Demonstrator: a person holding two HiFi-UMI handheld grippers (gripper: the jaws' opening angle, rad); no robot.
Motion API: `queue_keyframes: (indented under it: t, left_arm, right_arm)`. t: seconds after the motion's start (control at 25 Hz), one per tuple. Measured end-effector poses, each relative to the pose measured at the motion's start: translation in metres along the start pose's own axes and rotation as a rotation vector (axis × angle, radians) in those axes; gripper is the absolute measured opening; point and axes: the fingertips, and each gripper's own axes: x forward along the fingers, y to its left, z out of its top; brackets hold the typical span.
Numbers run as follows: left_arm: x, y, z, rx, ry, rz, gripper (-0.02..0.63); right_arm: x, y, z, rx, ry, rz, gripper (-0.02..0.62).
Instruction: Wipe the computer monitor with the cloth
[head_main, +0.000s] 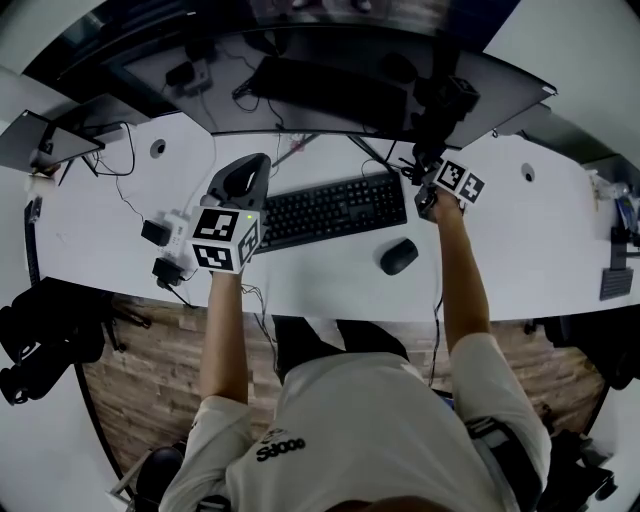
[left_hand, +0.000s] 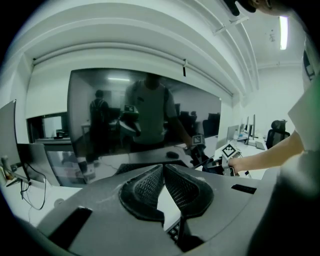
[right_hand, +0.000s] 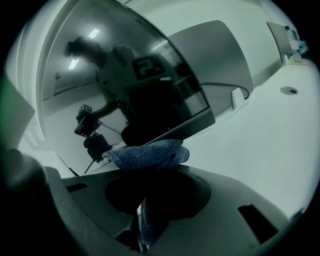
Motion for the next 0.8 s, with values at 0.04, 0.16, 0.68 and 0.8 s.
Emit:
queue_keyframes:
  t: [0.04, 0.16, 0.68, 0.8]
  left_arm:
    - [-0.004, 0.006, -0.001, -0.004, -0.002, 0.007, 0.029]
    - [-0.015, 0.026, -0.004, -0.022, -0.007, 0.032, 0.029]
    - [-0.067, 0.111, -0.012, -0.057, -0.019, 0.089, 0.029]
    - [-0.074, 0.134, -0.015, -0.064, -0.017, 0.097, 0.029]
  right_arm:
    - [0.003, 0.006, -0.003, 0.034, 0.001, 0.014, 0.083]
    - [0.019, 0.032, -0.016, 0.175, 0.017, 0.108, 0.083]
    - [0.08, 0.165, -0.082, 0.243, 0.13, 0.233, 0.083]
    - [0.097, 0.196, -0.094, 0.239, 0.154, 0.252, 0.084]
